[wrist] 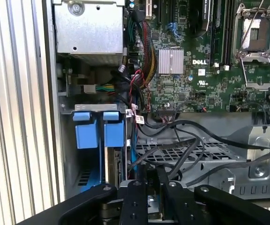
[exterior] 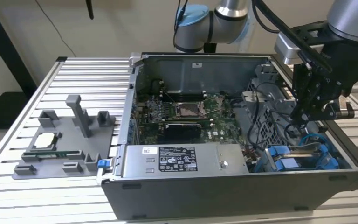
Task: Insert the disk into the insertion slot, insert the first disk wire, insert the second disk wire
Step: 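Insert the first disk wire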
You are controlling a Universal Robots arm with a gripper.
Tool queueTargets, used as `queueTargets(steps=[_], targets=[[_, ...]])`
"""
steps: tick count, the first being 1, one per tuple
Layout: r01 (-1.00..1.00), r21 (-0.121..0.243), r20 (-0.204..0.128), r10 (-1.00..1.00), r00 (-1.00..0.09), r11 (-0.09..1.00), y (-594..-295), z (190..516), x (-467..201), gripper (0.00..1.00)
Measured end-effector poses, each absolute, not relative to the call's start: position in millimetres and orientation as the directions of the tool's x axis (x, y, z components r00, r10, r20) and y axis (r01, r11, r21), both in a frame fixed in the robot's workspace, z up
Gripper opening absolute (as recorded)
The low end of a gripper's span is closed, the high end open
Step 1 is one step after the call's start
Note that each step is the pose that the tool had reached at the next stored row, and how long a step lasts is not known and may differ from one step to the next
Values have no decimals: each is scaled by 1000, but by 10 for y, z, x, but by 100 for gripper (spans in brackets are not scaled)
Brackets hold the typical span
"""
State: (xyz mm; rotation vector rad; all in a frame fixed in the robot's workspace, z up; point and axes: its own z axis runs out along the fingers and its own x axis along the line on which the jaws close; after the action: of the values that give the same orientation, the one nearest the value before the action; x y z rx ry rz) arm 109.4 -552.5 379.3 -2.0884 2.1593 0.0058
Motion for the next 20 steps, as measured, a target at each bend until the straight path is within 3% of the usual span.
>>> queueTargets(steps=[20], targets=[[-997, -69, -101, -994, -31, 38, -5628, 3781, 1232, 0]])
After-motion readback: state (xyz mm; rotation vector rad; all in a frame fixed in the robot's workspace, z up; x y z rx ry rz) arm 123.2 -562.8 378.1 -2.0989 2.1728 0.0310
